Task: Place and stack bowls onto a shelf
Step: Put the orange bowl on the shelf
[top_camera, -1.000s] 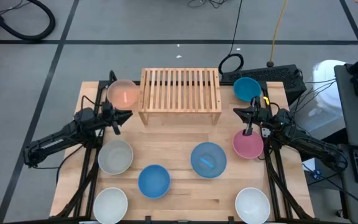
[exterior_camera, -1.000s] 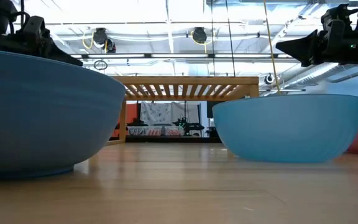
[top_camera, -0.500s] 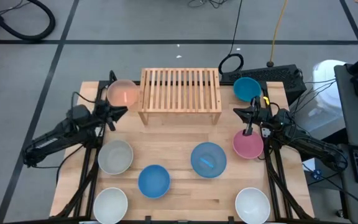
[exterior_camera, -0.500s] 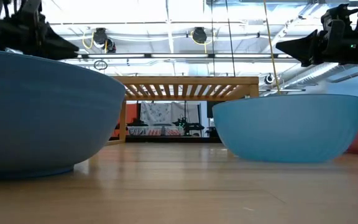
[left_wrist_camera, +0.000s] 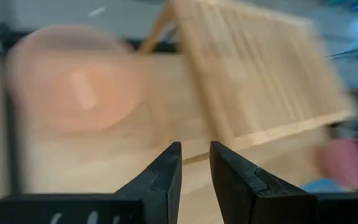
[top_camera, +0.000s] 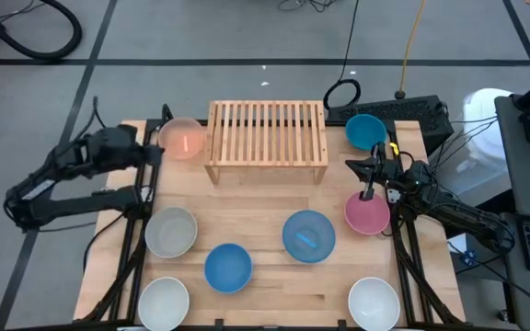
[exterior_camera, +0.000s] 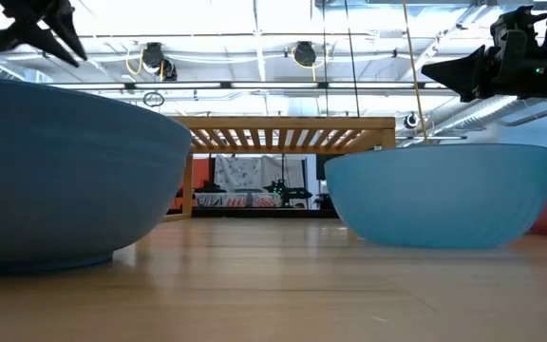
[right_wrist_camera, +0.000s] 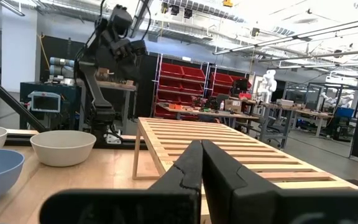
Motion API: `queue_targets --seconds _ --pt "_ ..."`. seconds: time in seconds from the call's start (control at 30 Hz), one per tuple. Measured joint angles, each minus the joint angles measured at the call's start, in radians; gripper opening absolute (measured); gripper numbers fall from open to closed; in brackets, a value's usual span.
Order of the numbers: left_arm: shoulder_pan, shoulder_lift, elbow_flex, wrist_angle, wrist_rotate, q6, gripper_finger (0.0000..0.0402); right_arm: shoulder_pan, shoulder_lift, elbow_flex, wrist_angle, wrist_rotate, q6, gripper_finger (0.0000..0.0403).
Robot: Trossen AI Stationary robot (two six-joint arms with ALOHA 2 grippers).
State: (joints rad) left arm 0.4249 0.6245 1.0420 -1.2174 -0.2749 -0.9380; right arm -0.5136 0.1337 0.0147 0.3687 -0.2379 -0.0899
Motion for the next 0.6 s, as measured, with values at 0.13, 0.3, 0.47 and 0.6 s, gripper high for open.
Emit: queue_targets --seconds 0.13,0.3,0.47,0.6 --pt "0.000 0.148 0.087 -0.268 -0.023 -0.079 0.0088 0.000 0.000 0.000 0.000 0.000 0.000 0.0000" --pt "0.000 0.293 0.116 -0.312 0.000 0.059 0.0088 0.000 0.000 0.000 0.000 0.000 0.000 0.0000" --pt "0.000 0.399 0.116 -0.213 0.122 0.298 0.0088 0.000 0.000 0.000 -0.001 0.000 0.000 0.0000" --pt "0.031 0.466 0.116 -0.222 0.125 0.141 0.0088 0.000 0.000 0.000 -0.001 0.000 0.000 0.0000"
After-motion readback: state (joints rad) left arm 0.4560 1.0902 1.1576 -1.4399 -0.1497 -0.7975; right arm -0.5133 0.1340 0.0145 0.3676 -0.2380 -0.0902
